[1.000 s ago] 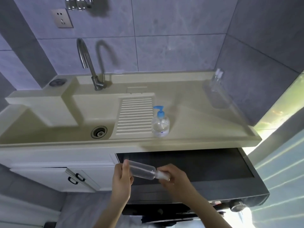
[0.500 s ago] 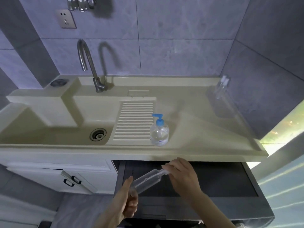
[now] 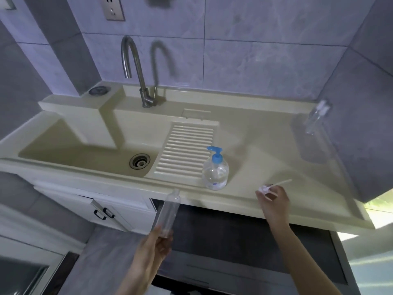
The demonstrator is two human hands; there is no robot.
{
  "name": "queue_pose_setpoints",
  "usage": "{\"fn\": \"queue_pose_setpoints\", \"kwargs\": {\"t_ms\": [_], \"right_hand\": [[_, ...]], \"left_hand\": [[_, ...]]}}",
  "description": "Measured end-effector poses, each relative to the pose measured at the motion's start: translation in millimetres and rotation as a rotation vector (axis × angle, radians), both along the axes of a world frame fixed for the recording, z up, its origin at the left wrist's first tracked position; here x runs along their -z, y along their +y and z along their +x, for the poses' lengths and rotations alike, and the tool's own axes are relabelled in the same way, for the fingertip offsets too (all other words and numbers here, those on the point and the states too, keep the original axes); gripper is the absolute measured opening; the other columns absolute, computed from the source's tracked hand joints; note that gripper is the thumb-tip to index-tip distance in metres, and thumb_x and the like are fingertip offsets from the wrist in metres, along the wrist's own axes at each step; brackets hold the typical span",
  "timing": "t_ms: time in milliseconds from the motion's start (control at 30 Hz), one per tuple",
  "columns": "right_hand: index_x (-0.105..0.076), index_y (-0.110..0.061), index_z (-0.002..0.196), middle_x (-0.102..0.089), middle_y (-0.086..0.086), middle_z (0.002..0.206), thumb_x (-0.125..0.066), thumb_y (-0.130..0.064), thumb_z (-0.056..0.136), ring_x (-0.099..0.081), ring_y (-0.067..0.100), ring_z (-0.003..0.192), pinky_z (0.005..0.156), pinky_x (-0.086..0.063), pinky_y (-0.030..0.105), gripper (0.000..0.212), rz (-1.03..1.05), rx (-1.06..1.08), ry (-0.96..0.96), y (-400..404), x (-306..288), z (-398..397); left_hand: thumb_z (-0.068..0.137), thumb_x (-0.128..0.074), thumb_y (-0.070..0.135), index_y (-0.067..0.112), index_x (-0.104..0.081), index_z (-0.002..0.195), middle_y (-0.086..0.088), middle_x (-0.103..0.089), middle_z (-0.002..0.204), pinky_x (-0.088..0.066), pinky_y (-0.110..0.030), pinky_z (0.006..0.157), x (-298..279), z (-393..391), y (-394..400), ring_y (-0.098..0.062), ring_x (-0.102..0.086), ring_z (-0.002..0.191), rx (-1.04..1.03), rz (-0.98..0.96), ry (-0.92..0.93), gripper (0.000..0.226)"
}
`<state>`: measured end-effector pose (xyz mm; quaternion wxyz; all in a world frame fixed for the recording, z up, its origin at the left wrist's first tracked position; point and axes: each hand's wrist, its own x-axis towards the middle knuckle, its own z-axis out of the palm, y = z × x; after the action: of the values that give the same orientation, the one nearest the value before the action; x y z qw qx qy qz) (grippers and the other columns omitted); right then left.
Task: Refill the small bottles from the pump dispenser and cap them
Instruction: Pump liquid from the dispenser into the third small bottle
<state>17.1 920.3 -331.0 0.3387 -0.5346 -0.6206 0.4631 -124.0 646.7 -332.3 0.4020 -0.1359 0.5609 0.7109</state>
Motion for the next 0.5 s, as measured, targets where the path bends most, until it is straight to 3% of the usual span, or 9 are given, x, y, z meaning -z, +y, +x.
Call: {"fn": "queue_pose_setpoints", "kwargs": {"t_ms": [67, 167, 267, 300, 400, 500], "right_hand": [[-0.056, -0.013, 0.076, -0.066, 0.000, 0.098, -0.066, -0.011, 0.080, -0.061, 0.018, 0.089, 0.068, -0.040, 0.022, 0.011, 0.033, 0.003, -0.056, 12, 2, -10], [-0.058, -0.011, 0.085, -0.065, 0.001, 0.100, -0.063, -0.011, 0.083, -0.058, 0.018, 0.087, 0.074, -0.037, 0.024, 0.006, 0.046, -0.038, -0.122, 30, 8, -23], [-0.057, -0.012, 0.086, -0.065, 0.003, 0.097, -0.062, -0.012, 0.085, -0.061, 0.024, 0.088, 0.074, -0.038, 0.026, 0.005, 0.071, -0.085, -0.202, 39, 15, -32], [-0.058, -0.012, 0.086, -0.066, 0.005, 0.096, -0.060, -0.015, 0.087, -0.061, 0.026, 0.088, 0.074, -0.041, 0.029, 0.003, 0.081, -0.090, -0.255, 40, 17, -34], [-0.062, -0.012, 0.097, -0.066, 0.009, 0.099, -0.044, -0.027, 0.093, -0.058, 0.030, 0.090, 0.076, -0.040, 0.034, 0.024, 0.197, -0.112, -0.643, 43, 19, -39], [-0.061, -0.014, 0.100, -0.066, 0.008, 0.101, -0.046, -0.032, 0.092, -0.056, 0.029, 0.089, 0.075, -0.036, 0.033, 0.025, 0.196, -0.150, -0.745, 42, 15, -40]], "left_hand": [[0.094, -0.049, 0.014, 0.006, -0.055, 0.067, -0.009, -0.053, 0.059, -0.040, -0.021, 0.040, -2, 1, 0, -0.012, -0.051, 0.043, -0.035, 0.092, -0.029, 0.029], [0.091, -0.049, 0.018, 0.011, -0.058, 0.055, -0.004, -0.050, 0.063, -0.040, -0.020, 0.041, -8, -3, 6, -0.012, -0.047, 0.048, -0.066, 0.226, -0.096, 0.038], [0.082, -0.055, 0.020, 0.008, -0.065, 0.065, -0.006, -0.055, 0.069, -0.047, -0.020, 0.047, -17, -11, 7, -0.016, -0.048, 0.060, -0.007, 0.266, -0.083, 0.024], [0.080, -0.055, 0.020, 0.008, -0.067, 0.064, -0.007, -0.055, 0.070, -0.048, -0.020, 0.048, -20, -14, 7, -0.016, -0.049, 0.063, 0.023, 0.270, -0.067, 0.023], [0.079, -0.054, 0.022, 0.012, -0.070, 0.058, -0.006, -0.052, 0.069, -0.047, -0.018, 0.049, -24, -23, 3, -0.016, -0.048, 0.065, 0.070, 0.275, -0.038, 0.029], [0.074, -0.057, 0.022, 0.009, -0.074, 0.064, -0.007, -0.053, 0.067, -0.047, -0.018, 0.045, -22, -35, -2, -0.014, -0.054, 0.058, 0.052, 0.264, -0.075, 0.023]]}}
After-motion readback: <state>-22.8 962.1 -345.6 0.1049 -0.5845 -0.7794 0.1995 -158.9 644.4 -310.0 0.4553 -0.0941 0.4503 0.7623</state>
